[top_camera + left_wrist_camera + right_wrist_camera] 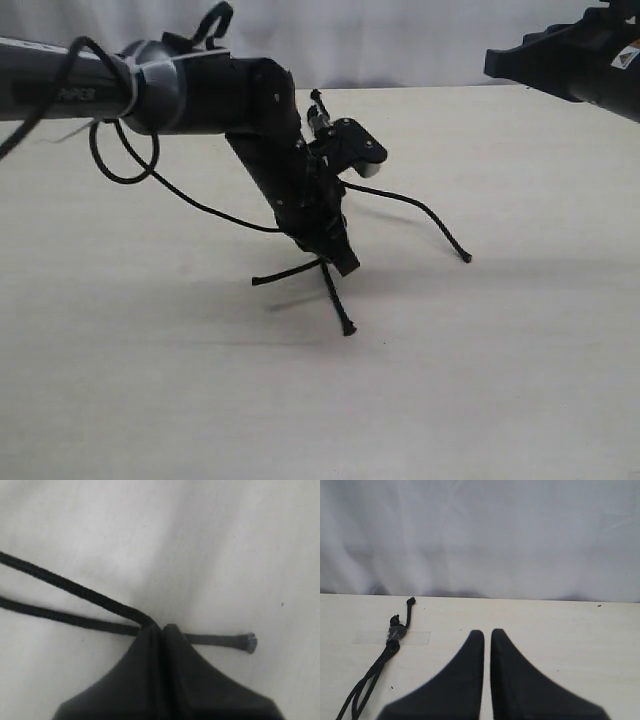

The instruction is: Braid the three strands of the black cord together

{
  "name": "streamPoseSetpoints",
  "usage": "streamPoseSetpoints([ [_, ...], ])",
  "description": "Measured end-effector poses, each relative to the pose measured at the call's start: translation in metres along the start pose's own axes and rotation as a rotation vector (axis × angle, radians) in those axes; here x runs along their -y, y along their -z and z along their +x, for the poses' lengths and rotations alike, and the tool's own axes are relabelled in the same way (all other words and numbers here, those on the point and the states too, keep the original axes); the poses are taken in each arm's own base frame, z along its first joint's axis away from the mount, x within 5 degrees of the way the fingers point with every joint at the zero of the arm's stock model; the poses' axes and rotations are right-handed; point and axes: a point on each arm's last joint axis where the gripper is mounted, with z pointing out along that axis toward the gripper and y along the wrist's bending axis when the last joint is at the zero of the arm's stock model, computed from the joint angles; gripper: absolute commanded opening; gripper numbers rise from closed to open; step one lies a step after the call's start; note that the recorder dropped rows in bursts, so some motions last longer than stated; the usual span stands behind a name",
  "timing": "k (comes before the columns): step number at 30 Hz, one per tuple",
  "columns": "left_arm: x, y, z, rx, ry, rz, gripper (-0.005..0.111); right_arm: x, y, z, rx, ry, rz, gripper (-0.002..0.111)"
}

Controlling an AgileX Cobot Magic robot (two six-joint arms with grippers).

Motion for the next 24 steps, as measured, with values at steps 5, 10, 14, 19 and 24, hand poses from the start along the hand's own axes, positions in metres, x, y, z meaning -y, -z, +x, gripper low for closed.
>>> streamPoseSetpoints([
  [5,-0.044,0.043,0.019,0.027,0.121,-0.046,0.0,0.0,0.0,0.0,0.0,0.0,0.0,0.004],
  [10,-0.084,0.049,0.055,0.009,0.248,-0.076,0.0,0.0,0.0,0.0,0.0,0.0,0.0,0.004],
  [14,-0.092,0.04,0.075,-0.001,0.296,-0.094,0.0,0.0,0.0,0.0,0.0,0.0,0.0,0.004],
  [19,-0.095,0.04,0.076,0.014,0.313,-0.112,0.015,0.0,0.0,0.0,0.0,0.0,0.0,0.004],
  [24,-0.096,0.04,0.074,0.029,0.335,-0.118,0.045,0.0,0.0,0.0,0.0,0.0,0.0,0.004],
])
